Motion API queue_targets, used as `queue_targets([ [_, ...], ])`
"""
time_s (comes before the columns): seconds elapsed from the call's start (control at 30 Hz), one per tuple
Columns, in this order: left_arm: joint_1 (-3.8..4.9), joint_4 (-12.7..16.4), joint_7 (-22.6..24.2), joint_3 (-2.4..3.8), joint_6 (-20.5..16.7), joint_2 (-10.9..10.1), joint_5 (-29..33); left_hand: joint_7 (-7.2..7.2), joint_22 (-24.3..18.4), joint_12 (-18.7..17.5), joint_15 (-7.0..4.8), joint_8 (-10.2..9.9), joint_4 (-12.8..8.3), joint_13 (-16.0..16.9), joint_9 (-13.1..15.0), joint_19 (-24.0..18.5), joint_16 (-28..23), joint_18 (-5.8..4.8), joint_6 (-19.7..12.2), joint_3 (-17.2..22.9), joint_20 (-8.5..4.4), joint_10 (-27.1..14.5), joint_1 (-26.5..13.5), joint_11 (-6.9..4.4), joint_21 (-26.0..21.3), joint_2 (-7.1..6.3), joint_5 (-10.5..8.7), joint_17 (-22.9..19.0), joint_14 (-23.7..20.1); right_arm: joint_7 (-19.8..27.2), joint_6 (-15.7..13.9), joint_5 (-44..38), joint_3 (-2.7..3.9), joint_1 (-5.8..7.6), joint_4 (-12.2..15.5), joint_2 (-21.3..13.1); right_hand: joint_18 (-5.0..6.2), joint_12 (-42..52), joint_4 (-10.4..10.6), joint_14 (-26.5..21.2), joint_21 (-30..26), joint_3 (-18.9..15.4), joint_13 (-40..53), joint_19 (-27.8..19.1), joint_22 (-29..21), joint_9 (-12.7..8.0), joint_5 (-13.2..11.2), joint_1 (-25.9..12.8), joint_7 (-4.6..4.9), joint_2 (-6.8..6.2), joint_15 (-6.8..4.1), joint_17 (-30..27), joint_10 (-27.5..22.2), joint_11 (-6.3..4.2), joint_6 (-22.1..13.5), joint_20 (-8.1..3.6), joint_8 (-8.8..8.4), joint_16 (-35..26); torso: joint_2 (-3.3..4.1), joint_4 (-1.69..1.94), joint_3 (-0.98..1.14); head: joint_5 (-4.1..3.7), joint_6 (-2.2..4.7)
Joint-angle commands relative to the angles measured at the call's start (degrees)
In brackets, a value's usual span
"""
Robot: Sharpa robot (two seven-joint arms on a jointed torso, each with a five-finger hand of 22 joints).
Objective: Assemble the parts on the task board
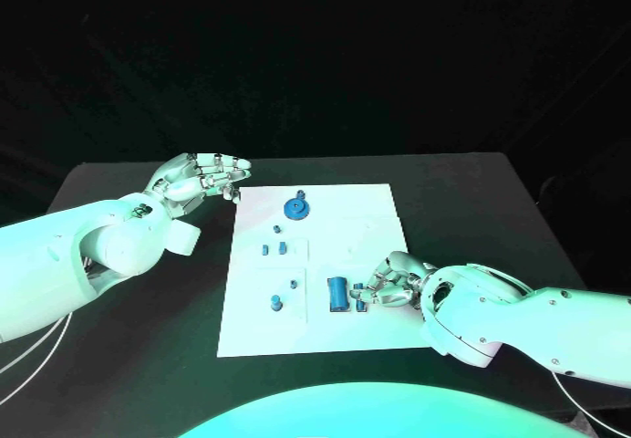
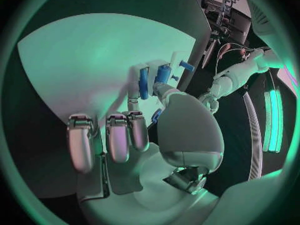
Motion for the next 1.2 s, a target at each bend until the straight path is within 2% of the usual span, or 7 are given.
queue_targets([
  [0.03, -0.03, 0.1, 0.3, 0.03, 0.9, 0.1, 0.3, -0.06, 0.0, 0.3, 0.07, 0.4, 0.1, 0.0, -0.1, 0.0, 0.0, 0.86, -0.4, 0.4, 0.17, -0.4, 0.0, -0.04, 0.0, 0.64, 0.15, -0.1, -0.3, 0.2, 1.8, -0.7, -0.01, -0.06, 0.1, 0.0, -0.82, 0.2, -0.1, 6.0, 0.3, -0.6, 13.4, 6.0, 15.1, -0.1, -0.4, -0.1, -0.04, -0.23, -0.51, 14.6, 4.7, -0.44, 0.4, -0.6, 0.21, 0.2, -0.03, 0.0, 0.0, 0.0, -0.1],
  [0.33, -0.03, 0.0, 0.3, 0.03, 0.9, 0.1, 0.3, -0.06, 0.0, 0.3, 0.07, 0.4, 0.1, 0.0, -0.1, 0.0, 0.0, 0.86, -0.4, 0.4, 0.17, -0.4, 0.0, -0.04, 0.0, 0.64, 0.15, -0.1, -0.3, 0.9, 1.1, -1.9, -0.02, -0.06, 0.4, -0.7, -0.82, 0.1, -0.6, 6.0, 0.3, -0.7, 13.4, 6.0, 15.1, -0.2, -0.5, 4.3, -0.09, 0.18, -0.6, 14.5, 4.7, -0.52, 0.2, -0.67, 0.21, 0.1, -0.04, 0.0, 0.06, 0.12, -0.07],
  [0.53, -0.03, 0.0, 0.4, 0.03, 0.9, 0.1, 0.3, -0.06, 0.0, 0.3, 0.07, 0.4, 0.1, 0.0, -0.1, 0.0, 0.0, 0.86, -0.4, 0.4, 0.17, -0.4, 0.0, -0.04, 0.0, 0.64, 0.15, -0.1, -0.3, 6.8, -3.0, -4.2, -0.01, -0.07, 1.0, -2.1, -0.82, -0.9, -0.1, 5.8, 0.3, -2.8, 13.0, 6.0, 15.1, -0.7, -1.2, 4.4, 0.55, -0.81, -0.2, 13.8, 4.3, 0.02, -1.0, -0.42, -0.57, -0.2, -0.03, -0.01, 0.1, 0.22, 0.06],
  [0.7, -0.04, 0.0, 0.4, 0.03, 0.8, 0.1, 0.3, -0.06, 0.0, 0.3, 0.07, 0.4, 0.1, 0.0, -0.1, 0.0, 0.0, 0.86, -0.4, 0.4, 0.17, -0.4, 0.0, -0.04, 0.0, 0.64, 0.15, -0.1, -0.3, 15.3, -6.1, -7.4, -0.01, -0.07, 1.4, -3.5, -0.68, -1.8, -0.6, 5.8, -0.4, -4.2, 12.7, 5.8, 14.9, -2.4, -1.8, 10.9, 2.52, 0.07, 1.22, 13.9, 3.7, 1.64, -4.8, 0.71, -4.02, -0.1, -0.02, -0.05, 0.11, 0.22, 0.07],
  [0.77, -0.04, 0.0, 0.4, 0.03, 0.8, 0.1, 0.3, -0.06, 0.0, 0.3, 0.07, 0.4, 0.1, 0.0, -0.1, 0.0, 0.0, 0.86, -0.4, 0.4, 0.17, -0.4, 0.0, -0.04, 0.0, 0.64, 0.15, -0.1, -0.3, 17.4, -6.5, -8.5, -0.02, -0.08, 1.3, -3.8, -0.67, -1.9, -0.8, 5.9, -0.5, -4.1, 12.7, 5.8, 14.9, -2.9, -2.2, 12.7, 2.82, 0.29, 1.46, 14.0, 3.7, 1.96, -5.2, 0.99, -4.87, -0.1, -0.02, -0.07, 0.13, 0.18, 0.08],
  [0.97, -0.05, 0.0, 0.4, 0.03, 0.9, 0.1, 0.3, -0.06, 0.0, 0.3, 0.07, 0.4, 0.1, 0.0, -0.1, 0.0, 0.0, 0.86, -0.4, 0.4, 0.17, -0.4, 0.0, -0.04, 0.0, 0.64, 0.15, -0.1, -0.3, 20.7, -6.8, -10.7, -0.03, -0.53, 0.9, -4.1, -0.76, -1.8, -1.4, 5.9, 0.0, -0.9, 12.7, 5.9, 15.0, -5.7, -8.7, 19.2, 3.81, 2.0, 2.2, 14.4, 3.6, 2.79, -5.6, 1.76, -8.26, 0.1, 0.01, -0.04, 0.11, 0.18, 0.09],
  [1.2, -0.07, -0.1, 0.5, 0.02, 0.9, 0.2, 0.3, -0.08, 0.0, 0.3, 0.07, 0.4, 0.1, -0.1, -0.1, 0.0, 0.0, 0.86, -0.5, 0.4, 0.17, -0.4, 0.0, -0.05, 0.0, 0.68, 0.17, -0.1, -0.3, 21.8, -5.7, -12.0, -0.04, -1.52, -0.1, -3.7, -0.82, -1.5, -4.5, 6.0, 0.3, 6.6, 12.8, 6.0, 15.1, -8.6, -4.4, 23.6, 4.48, 1.62, 2.61, 14.6, 3.6, 3.31, -4.3, 2.17, -10.85, 0.1, 0.0, 0.01, 0.08, 0.22, 0.01],
])
